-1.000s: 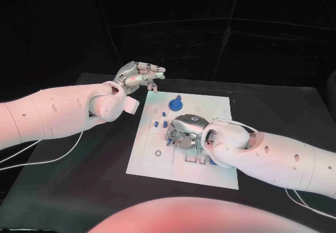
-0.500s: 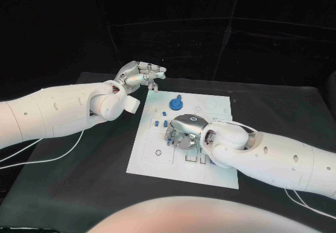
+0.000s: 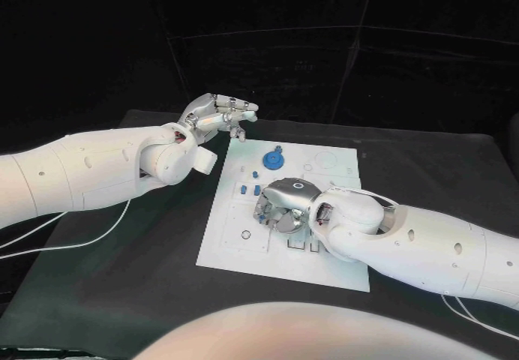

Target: Assemble the parts on the task board

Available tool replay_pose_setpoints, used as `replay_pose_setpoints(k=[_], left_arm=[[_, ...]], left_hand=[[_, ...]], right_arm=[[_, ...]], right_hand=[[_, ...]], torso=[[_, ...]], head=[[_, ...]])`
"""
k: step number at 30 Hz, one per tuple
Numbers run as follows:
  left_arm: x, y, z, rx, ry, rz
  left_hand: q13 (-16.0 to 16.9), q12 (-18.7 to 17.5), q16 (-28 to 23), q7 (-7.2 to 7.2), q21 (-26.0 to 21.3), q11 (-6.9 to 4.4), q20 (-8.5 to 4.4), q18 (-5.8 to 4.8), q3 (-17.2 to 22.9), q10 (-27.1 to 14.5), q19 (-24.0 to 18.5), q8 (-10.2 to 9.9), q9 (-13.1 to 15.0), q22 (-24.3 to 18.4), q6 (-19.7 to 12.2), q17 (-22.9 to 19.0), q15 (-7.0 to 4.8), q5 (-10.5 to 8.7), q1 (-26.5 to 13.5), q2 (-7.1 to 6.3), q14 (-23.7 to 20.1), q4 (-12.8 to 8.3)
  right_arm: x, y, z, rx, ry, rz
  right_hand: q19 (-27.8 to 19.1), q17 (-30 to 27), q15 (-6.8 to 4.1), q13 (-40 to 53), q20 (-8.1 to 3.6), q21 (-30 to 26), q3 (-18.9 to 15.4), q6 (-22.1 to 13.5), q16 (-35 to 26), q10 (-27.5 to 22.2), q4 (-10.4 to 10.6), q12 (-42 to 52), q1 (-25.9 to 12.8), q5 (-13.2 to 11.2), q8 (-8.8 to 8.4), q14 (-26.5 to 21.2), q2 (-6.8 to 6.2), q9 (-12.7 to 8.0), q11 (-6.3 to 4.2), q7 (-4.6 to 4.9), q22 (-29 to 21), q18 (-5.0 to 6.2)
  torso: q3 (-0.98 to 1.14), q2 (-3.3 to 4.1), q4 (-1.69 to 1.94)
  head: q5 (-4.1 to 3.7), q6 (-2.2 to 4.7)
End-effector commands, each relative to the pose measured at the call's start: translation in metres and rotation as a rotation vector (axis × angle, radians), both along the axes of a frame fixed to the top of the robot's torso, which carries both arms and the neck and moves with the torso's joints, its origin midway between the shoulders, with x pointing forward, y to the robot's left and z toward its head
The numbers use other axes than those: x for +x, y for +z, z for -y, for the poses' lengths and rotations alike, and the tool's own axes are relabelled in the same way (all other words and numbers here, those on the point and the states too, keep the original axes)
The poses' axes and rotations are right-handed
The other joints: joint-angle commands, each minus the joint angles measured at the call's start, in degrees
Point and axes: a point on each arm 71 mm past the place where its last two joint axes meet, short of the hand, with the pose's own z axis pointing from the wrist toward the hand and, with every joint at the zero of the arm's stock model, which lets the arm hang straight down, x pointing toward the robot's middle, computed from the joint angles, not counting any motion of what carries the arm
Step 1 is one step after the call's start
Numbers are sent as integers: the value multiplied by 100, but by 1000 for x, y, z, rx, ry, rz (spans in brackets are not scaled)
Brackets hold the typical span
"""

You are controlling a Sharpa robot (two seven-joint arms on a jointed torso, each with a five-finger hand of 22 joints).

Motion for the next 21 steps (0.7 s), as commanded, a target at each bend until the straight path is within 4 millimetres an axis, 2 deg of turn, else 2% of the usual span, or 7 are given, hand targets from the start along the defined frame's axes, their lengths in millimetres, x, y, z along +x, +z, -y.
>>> replay_pose_setpoints(k=[1, 4, 9, 15, 21], left_arm=[[0, 1, 1, -9, -13, -9], [0, 1, 1, -8, -15, -12], [1, 0, 1, -8, -16, -13], [1, 0, 2, -8, -19, -15], [1, 0, 2, -8, -20, -17]], left_hand=[[5, 28, 6, -6, -24, 0, 14, 77, 10, -63, 30, 30, -8, -9, -33, -12, 16, 7, -62, 18, 13, 21], [5, 30, 11, -4, -26, 2, 15, 77, 6, -69, 30, 30, -8, -12, -37, -9, 17, 6, -70, 15, 14, 24], [5, 33, 14, -3, -28, 3, 15, 77, 3, -73, 31, 31, -9, -13, -40, -7, 18, 6, -75, 13, 15, 26], [5, 33, 14, -3, -28, 3, 15, 77, 3, -73, 31, 31, -9, -13, -40, -7, 18, 6, -75, 13, 15, 26], [5, 33, 14, -3, -28, 3, 15, 77, 3, -73, 31, 31, -9, -13, -40, -7, 18, 6, -75, 13, 15, 26]], right_arm=[[-1, 0, 2, 2, 0, 23], [-2, 1, 2, 11, 3, 29], [-3, 1, 0, 12, 6, 29], [-2, 0, 0, 1, 1, 30], [0, -2, 1, -10, -4, 30]], right_hand=[[40, 10, -16, -4, -7, 21, 30, 22, 13, 24, -4, -31, -42, 33, 0, 131, -5, 8, -3, 33, 5, -94], [40, 10, -16, -4, -7, 21, 30, 22, 13, 24, -4, -31, -42, 33, 0, 131, -5, 8, -3, 33, 5, -94], [40, 10, -16, -4, -7, 21, 30, 22, 13, 24, -4, -31, -42, 33, 0, 131, -5, 8, -3, 33, 5, -94], [38, 3, -16, -7, -6, 24, 38, 20, 11, 21, -26, -36, -40, 43, -5, 130, -9, 7, -1, 35, 4, -93], [32, -4, -15, -11, -5, 23, 49, 13, 9, 14, -47, -43, -35, 47, -12, 128, -9, 5, 1, 37, -4, -91]], torso=[[0, -2, -2], [4, -6, -17], [10, -5, -11], [-2, 1, 0], [-2, 0, 0]], head=[[19, -15], [18, -9], [5, -6], [-3, -2], [3, -7]])
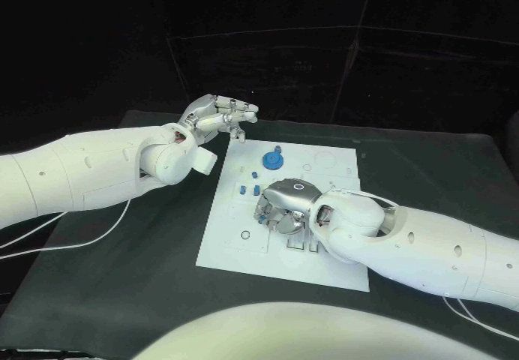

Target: Assemble the parts on the task board

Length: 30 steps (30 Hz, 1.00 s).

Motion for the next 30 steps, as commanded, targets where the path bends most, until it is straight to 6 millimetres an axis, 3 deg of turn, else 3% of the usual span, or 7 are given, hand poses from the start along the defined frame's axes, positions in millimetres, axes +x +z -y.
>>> replay_pose_setpoints(k=[1, 23, 30], left_arm=[[0, 1, 2, -11, -13, -3], [0, 1, 2, -10, -13, -5], [0, 1, 2, -10, -15, -6]], left_hand=[[5, 33, 14, -3, -28, 3, 15, 78, 3, -32, 31, 31, -9, -8, -40, -1, 19, 6, -53, -9, 15, 26], [5, 41, 15, -2, -33, 4, 17, 78, 0, -42, 33, 33, -9, -13, -48, -12, 20, 5, -57, -10, 10, 26], [5, 41, 15, -2, -33, 4, 17, 78, 0, -42, 33, 33, -9, -13, -48, -12, 20, 5, -57, -10, 10, 26]], right_arm=[[1, 0, 0, -10, -3, 12], [-3, 0, -5, 16, 17, 20], [-2, -3, -5, -23, 12, 4]], right_hand=[[32, -4, -15, -7, -5, 23, 29, 0, 8, 14, -27, -33, -36, 26, 3, 128, -8, 2, 1, 25, -2, -92], [23, 0, -9, -15, -1, 44, 99, -3, 25, 12, -130, -48, -4, 81, -13, 126, 14, -1, 12, 37, 17, -93], [-18, -21, 18, -37, 20, 29, 61, -65, 21, -64, -148, -102, -129, 60, -52, 113, -38, -16, 44, 63, -26, -86]], torso=[[-2, 4, 7], [0, -2, 5], [-1, 2, 6]], head=[[7, -4], [6, -6], [1, -6]])
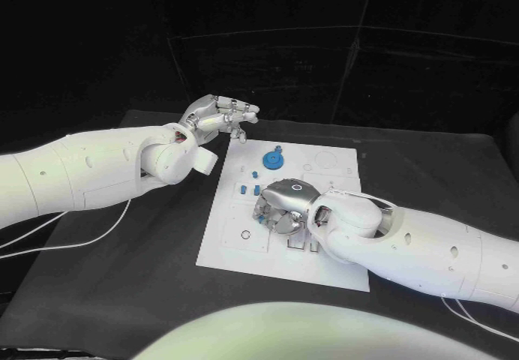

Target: Assemble the parts on the task board

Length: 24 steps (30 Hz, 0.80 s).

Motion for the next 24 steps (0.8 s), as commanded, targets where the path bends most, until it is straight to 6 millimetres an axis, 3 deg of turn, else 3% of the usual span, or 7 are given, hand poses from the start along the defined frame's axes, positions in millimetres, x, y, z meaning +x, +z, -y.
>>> replay_pose_setpoints(k=[1, 9, 12, 15, 21, 24], left_arm=[[0, 1, 1, -11, -10, -1], [0, 1, 2, -11, -13, -4], [0, 1, 1, -10, -13, -5], [0, 1, 1, -10, -13, -6], [0, 1, 1, -10, -13, -6], [0, 1, 1, -9, -13, -6]], left_hand=[[5, 18, 15, -2, -33, 4, 17, 78, 0, -42, 33, 33, -9, -5, -48, -5, 20, 5, -57, -10, 10, 26], [5, 18, 15, -2, -33, 4, 17, 78, 0, -42, 33, 33, -9, -5, -48, -5, 20, 5, -57, -10, 10, 26], [5, 18, 15, -2, -33, 4, 17, 78, 0, -42, 33, 33, -9, -5, -48, -5, 20, 5, -57, -10, 10, 26], [5, 18, 15, -2, -33, 4, 17, 78, 0, -42, 33, 33, -9, -5, -48, -5, 20, 5, -57, -10, 10, 26], [5, 18, 15, -2, -33, 4, 17, 78, 0, -42, 33, 33, -9, -5, -48, -5, 20, 5, -57, -10, 10, 26], [5, 18, 15, -2, -33, 4, 17, 78, 0, -42, 33, 33, -9, -5, -48, -5, 20, 5, -57, -10, 10, 26]], right_arm=[[0, -2, -2, -28, 7, -6], [0, -4, -2, -53, 10, -12], [0, -4, -2, -54, 16, -13], [1, -3, -2, -45, 12, -7], [2, -1, 0, -12, -3, 14], [2, 2, 0, 22, -9, 31]], right_hand=[[-18, 7, 18, -8, 20, 8, -21, -15, 22, -35, -17, -30, -59, -6, -25, 113, 12, -12, 13, 17, -3, -86], [-31, 12, 30, -15, 32, 9, -46, -36, 33, -67, -27, -53, -109, -5, -31, 111, -15, -16, 24, 25, -6, -85], [-68, 51, 48, -25, 49, -14, -145, -77, 73, -123, -14, -94, -237, 214, -37, 114, -115, -23, 40, 33, -53, -76], [-162, -38, 84, -41, 76, -112, -252, -193, 11, -267, 7, -171, -345, 276, -60, 80, -205, -44, 84, 70, -233, -49], [-792, -1005, 205, -37, 191, -824, -554, -523, -763, -935, -26, -294, -391, 271, -50, -393, -296, -69, 212, 121, -1422, 144], [-973, -1391, 233, -18, 229, -1044, -752, -765, -1039, -1188, -35, -220, -382, 280, -59, -625, -300, -73, 240, 138, -1748, 192]], torso=[[-1, 1, -2], [0, 0, 0], [0, -2, -3], [0, -2, -3], [1, -4, 2], [3, -7, -2]], head=[[-3, 0], [-4, -8], [-3, -8], [-3, -8], [-13, -1], [-14, 15]])
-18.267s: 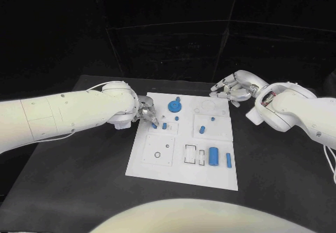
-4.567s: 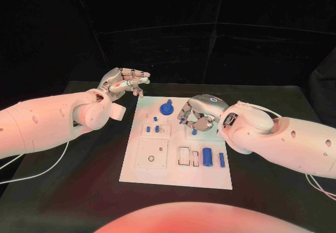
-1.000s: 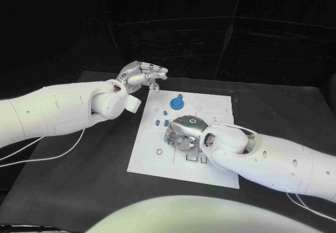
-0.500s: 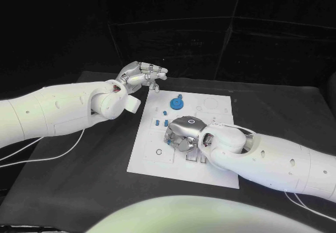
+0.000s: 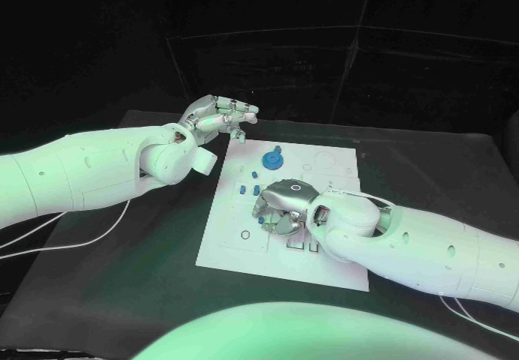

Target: Assemble the parts on the task board

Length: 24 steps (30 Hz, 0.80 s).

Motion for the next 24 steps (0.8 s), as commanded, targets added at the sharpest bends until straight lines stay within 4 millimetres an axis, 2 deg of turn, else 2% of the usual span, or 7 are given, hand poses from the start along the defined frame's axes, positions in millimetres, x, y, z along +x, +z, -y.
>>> replay_pose_setpoints(k=[1, 6, 8, 13, 17, 21, 24], left_arm=[[0, 1, 1, -10, -9, -1], [0, 1, 1, -10, -9, 0], [0, 1, 1, -10, -8, 1], [0, 1, -1, -9, -6, 0], [0, 1, -2, -8, -3, 0], [0, 1, -2, -8, -3, -1], [0, 1, -2, -8, -3, -1]], left_hand=[[6, 18, 15, -2, -33, 4, 17, 78, 0, -42, 33, 33, -9, -6, -48, -6, 20, 5, -57, -10, 10, 26], [5, 27, 17, 0, -38, 7, 19, 78, -4, -54, 35, 34, -10, -11, -57, -16, 22, 5, -64, -11, 6, 28], [5, 27, 17, 0, -38, 7, 19, 78, -4, -54, 35, 34, -10, -11, -57, -16, 22, 5, -64, -11, 6, 28], [5, 27, 17, 0, -38, 7, 19, 78, -4, -54, 35, 34, -10, -11, -57, -16, 22, 5, -64, -11, 6, 28], [5, 27, 17, 0, -38, 7, 19, 78, -4, -54, 35, 34, -10, -11, -57, -16, 22, 5, -64, -11, 6, 28], [5, 27, 17, 0, -38, 7, 19, 78, -4, -54, 35, 34, -10, -11, -57, -16, 22, 5, -64, -11, 6, 28], [5, 27, 17, 0, -38, 7, 19, 78, -4, -54, 35, 34, -10, -11, -57, -16, 22, 5, -64, -11, 6, 28]], right_arm=[[0, 5, 0, 55, -6, 38], [-2, 11, 4, 116, -3, 73], [-3, 13, 7, 136, -5, 84], [-7, 19, 21, 175, -18, 104], [-9, 23, 41, 176, -52, 94], [-1, 30, 66, 122, -104, 72], [11, 38, 88, 50, -158, 67]], right_hand=[[-241, -323, 21, 27, 36, -313, -182, -211, -226, -236, -6, 95, 0, 61, -1, -221, -6, 0, 32, 9, -491, 108], [-256, -436, 23, 75, 34, -393, -283, -253, -233, -343, -57, 335, 119, 216, 2, -295, 70, 7, 21, -64, -580, 123], [-208, -387, 7, 100, 21, -369, -293, -229, -152, -319, -66, 469, 139, 308, 18, -251, 99, 14, 5, -54, -547, 118], [82, -129, -30, 135, -13, -59, -254, -62, 138, -202, -56, 733, 127, 470, 84, -57, 148, 35, -31, -47, -36, 36], [352, 206, -66, 123, -50, 247, -203, 29, 445, -93, -29, 896, 80, 512, 101, 159, 143, 35, -74, -71, 464, -43], [523, 433, -83, 94, -60, 431, -272, 39, 639, -34, 55, 979, -76, 415, 83, 311, 60, 24, -97, -82, 760, -93], [403, 211, -74, 27, -70, 262, -731, -126, 475, -274, 206, 966, -286, 367, 0, 225, -102, 4, -105, -118, 489, -48]], torso=[[3, -3, 0], [4, 3, 7], [6, 0, 1], [7, -2, -3], [-3, -15, -14], [2, -6, -16], [4, -6, -15]], head=[[-3, 15], [-13, 28], [-17, 37], [-2, 48], [-41, 79], [-77, 120], [-110, 150]])
